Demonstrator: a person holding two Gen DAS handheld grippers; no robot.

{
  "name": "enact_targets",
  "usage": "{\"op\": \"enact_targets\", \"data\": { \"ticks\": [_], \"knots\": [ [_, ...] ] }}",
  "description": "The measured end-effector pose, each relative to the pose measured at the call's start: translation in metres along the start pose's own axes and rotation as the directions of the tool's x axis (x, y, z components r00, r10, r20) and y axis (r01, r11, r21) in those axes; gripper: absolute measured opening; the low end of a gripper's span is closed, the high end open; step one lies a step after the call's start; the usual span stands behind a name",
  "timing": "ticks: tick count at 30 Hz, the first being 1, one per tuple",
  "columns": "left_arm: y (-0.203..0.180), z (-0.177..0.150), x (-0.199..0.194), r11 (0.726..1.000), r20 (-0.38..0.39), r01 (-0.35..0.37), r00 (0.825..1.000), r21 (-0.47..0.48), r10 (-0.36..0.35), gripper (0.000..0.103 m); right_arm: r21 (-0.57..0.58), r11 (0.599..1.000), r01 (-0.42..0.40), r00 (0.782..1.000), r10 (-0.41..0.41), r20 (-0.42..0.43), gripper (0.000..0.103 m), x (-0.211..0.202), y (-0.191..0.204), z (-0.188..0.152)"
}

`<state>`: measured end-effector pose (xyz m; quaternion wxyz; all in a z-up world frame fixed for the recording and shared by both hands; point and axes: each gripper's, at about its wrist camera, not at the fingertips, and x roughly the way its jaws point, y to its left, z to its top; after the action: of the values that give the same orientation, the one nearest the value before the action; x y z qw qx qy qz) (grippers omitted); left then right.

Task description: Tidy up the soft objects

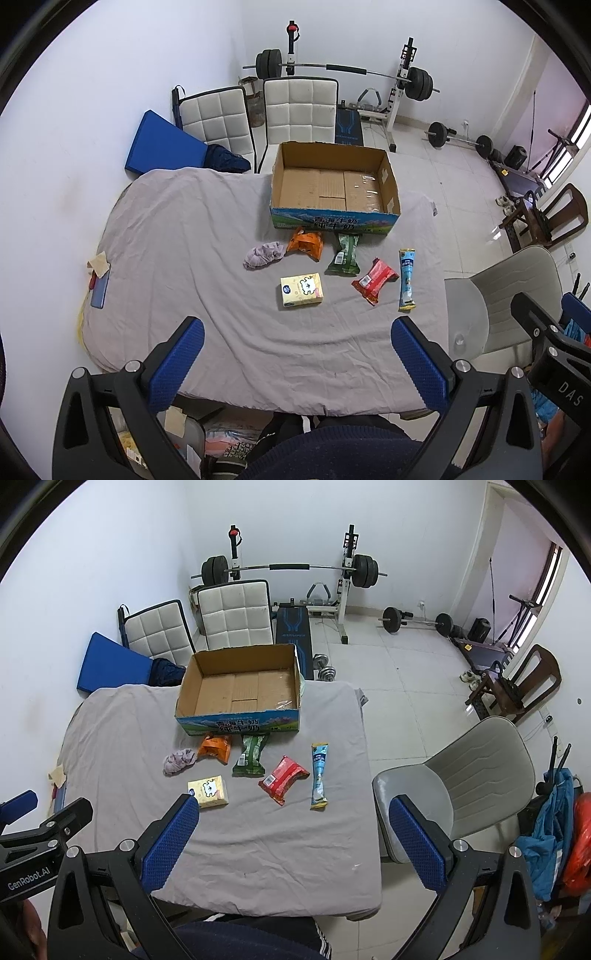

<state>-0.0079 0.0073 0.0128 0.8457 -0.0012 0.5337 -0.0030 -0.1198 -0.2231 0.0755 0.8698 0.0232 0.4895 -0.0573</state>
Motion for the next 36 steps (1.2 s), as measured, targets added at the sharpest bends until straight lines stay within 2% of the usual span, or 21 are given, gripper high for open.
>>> {"op": "enact_targets", "data": {
  "ticks": [36],
  "knots": [
    [-0.007,-0.005,-0.007,1.0,0.02,-0.007,1.0,-0.008,0.007,0.103,-0.006,1.0,-0.004,1.0,0.005,0.028,0.103,-0.011,-0.013,-0.006]
  ]
}}
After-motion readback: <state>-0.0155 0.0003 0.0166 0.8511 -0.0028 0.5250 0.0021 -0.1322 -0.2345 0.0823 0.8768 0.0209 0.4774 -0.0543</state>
